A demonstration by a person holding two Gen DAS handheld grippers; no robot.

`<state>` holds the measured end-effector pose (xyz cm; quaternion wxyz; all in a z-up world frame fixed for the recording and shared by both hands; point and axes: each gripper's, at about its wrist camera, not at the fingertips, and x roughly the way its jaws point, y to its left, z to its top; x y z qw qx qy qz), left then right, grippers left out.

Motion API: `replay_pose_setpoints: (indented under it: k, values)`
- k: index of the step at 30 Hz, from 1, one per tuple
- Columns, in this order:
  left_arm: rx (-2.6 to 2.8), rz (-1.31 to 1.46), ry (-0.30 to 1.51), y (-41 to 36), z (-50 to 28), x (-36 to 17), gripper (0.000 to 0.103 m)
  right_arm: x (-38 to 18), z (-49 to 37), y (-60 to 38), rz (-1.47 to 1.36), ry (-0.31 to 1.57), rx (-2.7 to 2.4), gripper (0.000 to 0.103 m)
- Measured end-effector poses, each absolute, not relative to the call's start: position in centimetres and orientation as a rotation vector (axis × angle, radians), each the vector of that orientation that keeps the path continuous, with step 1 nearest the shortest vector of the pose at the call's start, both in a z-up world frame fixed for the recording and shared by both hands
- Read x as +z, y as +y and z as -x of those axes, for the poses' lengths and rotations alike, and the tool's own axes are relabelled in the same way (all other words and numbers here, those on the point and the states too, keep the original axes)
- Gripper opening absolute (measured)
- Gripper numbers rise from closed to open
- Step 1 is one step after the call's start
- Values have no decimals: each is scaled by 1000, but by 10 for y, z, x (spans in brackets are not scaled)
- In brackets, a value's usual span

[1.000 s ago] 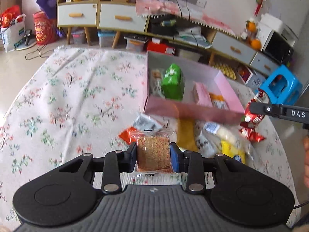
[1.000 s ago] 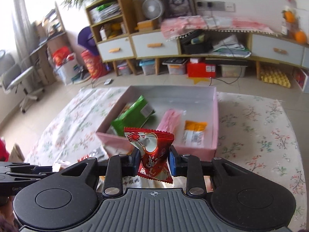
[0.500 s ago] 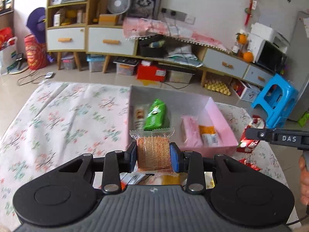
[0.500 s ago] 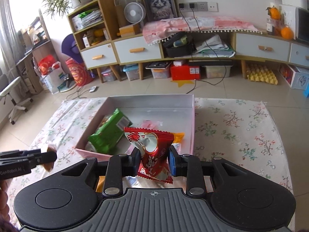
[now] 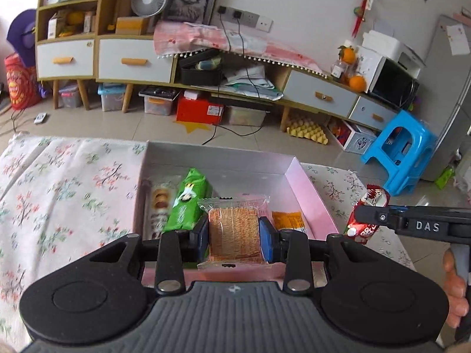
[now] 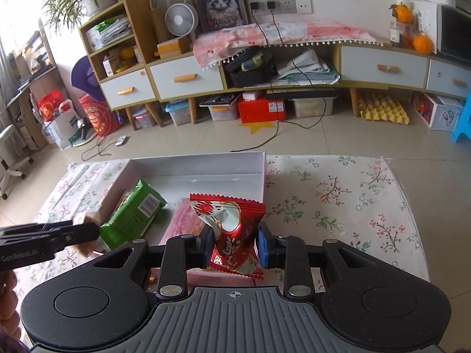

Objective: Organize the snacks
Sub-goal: 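Lower both held snacks into the pink box and open both grippers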

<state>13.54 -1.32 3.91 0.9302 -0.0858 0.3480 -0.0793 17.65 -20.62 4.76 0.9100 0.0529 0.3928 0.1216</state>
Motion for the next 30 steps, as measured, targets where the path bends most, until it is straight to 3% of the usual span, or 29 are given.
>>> replay_pose_setpoints:
  k: [7,30]
  values:
    - [-165,73,735,-24,-147,22,32,39,-182,-199,-83,821,253,28]
    - [-152,143,755,-16,-146,30,41,25,-185,-191,-109,811,275,32]
